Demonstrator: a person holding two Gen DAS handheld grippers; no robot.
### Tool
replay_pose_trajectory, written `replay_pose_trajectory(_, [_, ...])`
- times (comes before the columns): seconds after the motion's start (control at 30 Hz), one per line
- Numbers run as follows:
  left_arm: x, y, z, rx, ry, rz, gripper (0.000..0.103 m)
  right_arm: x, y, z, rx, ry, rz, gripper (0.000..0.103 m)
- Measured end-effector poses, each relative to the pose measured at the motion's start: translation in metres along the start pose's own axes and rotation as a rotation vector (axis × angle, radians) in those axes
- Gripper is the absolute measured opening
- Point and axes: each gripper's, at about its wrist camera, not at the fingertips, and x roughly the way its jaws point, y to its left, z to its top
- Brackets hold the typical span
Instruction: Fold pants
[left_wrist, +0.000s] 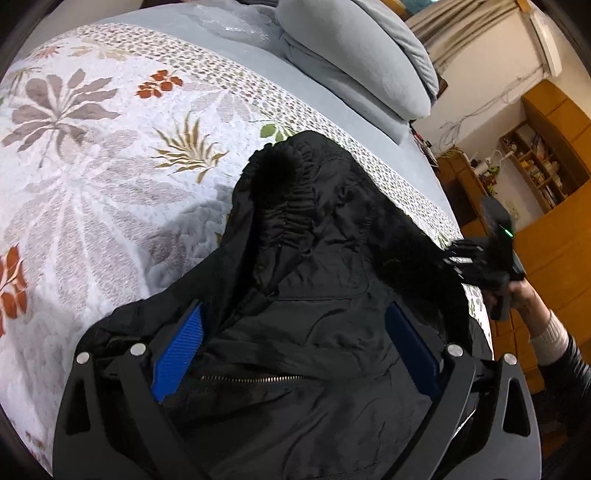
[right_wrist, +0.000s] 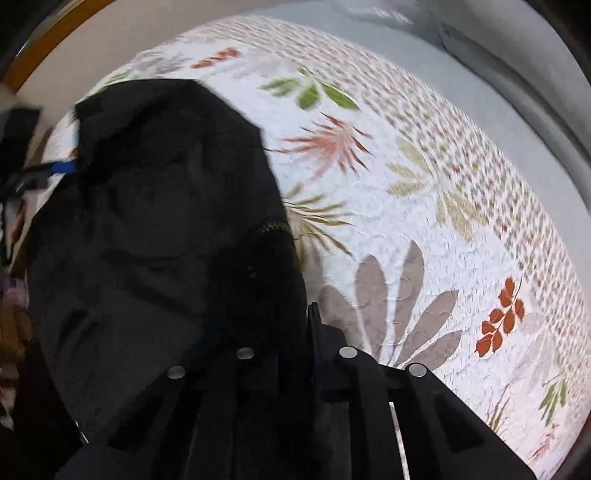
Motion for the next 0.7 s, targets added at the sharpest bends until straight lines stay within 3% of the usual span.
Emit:
replay_pose_trajectory(0.3, [-0.081, -0.001, -0.034, -0.07, -0.094, 0.067, 0.096, -0.08, 0.11, -0.054, -0.141, -0.228, -0.001, 0.012])
replay_pose_trajectory(0.47, [-0.149, -0.006, -0.069, -0.092, -0.199, 0.131, 0.096, -0.075, 0.18, -0.092, -0.258, -0.247, 0.031, 0.012])
replay_pose_trajectory(0.53, [-0.17, -0.015, -0.081, -0.088, -0.23, 0.144, 0.096, -0.062, 0.199, -0.107, -0.322, -0.233, 0.005, 0.012])
replay_pose_trajectory(0.7, [-0.193, -0.051, -0.093, -0.018, -0.264, 0.114, 0.096, -0.042, 0.223, -0.145, -0.371, -0.205, 0.065, 0.012])
